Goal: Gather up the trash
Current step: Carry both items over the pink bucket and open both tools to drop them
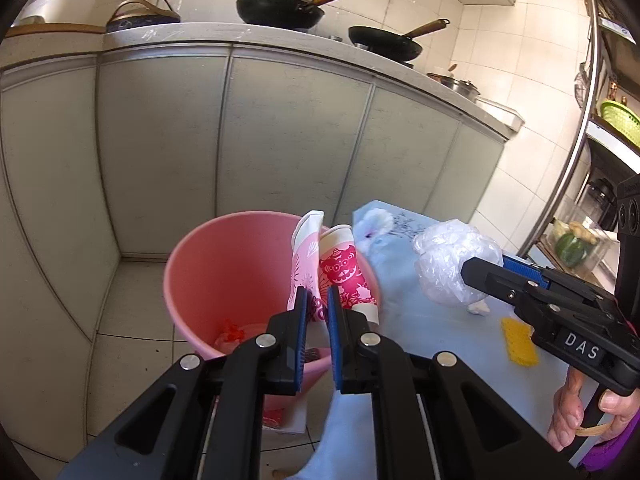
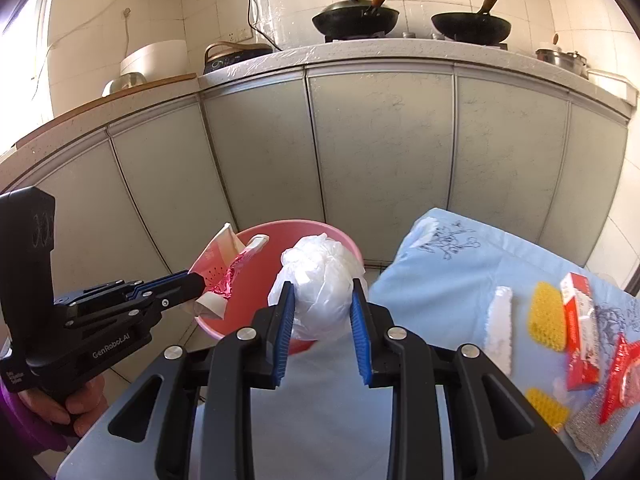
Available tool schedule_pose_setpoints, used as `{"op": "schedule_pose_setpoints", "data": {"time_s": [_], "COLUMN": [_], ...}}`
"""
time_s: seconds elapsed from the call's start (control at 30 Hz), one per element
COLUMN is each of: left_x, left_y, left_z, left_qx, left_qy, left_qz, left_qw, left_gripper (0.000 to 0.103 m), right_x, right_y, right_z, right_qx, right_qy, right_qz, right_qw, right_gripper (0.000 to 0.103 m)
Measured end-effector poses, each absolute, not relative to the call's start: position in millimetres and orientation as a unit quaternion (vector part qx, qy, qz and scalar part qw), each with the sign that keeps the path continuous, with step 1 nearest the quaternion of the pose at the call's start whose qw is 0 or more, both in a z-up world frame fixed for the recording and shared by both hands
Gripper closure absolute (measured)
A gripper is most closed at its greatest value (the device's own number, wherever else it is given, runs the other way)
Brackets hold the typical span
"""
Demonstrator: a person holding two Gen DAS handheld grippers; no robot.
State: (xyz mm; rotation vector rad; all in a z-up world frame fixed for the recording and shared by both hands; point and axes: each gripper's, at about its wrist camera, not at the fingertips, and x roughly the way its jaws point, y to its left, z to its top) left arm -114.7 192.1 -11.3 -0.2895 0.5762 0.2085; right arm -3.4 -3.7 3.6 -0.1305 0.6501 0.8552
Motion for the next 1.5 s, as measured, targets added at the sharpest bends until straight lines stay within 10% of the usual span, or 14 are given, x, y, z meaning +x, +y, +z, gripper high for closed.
{"op": "schedule_pose_setpoints", "data": {"time_s": [0.77,1.5], "left_x": [-89,-93], "left_y": [232,220], "left_z": [-51,-41], "left_qx": [-0.159,-0.165], "left_qy": [0.338,0.345], "left_qz": [0.159,0.159], "left_qw": [0.914,0.91], "left_gripper": [0.093,0.072], "right_x": [48,36], "right_y": [80,44], "right_z": [-69,-49], "right_qx": [-0.047,-0.039], "right_qy": [0.445,0.41], "right_qz": [0.419,0.417], "right_qw": [0.79,0.81], "right_gripper": [0.066,0.064]}}
